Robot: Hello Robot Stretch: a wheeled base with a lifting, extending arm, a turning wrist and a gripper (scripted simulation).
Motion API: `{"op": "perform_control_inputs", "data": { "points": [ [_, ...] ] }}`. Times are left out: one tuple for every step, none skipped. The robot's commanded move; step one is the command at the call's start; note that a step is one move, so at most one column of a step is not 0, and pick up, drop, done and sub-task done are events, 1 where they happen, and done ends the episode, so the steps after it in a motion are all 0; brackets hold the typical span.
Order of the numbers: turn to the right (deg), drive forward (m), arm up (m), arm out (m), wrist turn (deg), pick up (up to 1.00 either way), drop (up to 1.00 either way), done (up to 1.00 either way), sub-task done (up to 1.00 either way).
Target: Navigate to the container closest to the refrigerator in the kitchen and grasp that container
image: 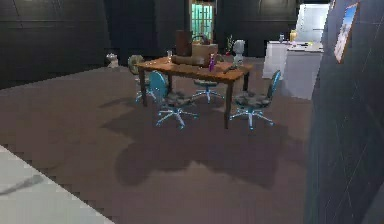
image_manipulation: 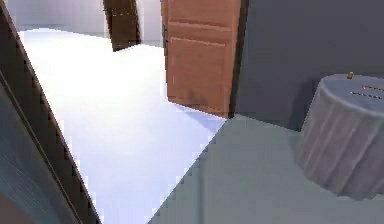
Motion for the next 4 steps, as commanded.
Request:
{"op": "perform_control_inputs", "data": {
  "points": [
    [0.0,0.75,0.0,0.0,0.0,0.0,0.0,0.0,0.0],
    [21.0,0.0,0.0,0.0,0.0,0.0,0.0,0.0,0.0],
    [0.0,1.0,0.0,0.0,0.0,0.0,0.0,0.0,0.0],
    [6.0,0.0,0.0,0.0,0.0,0.0,0.0,0.0,0.0]
  ]
}}
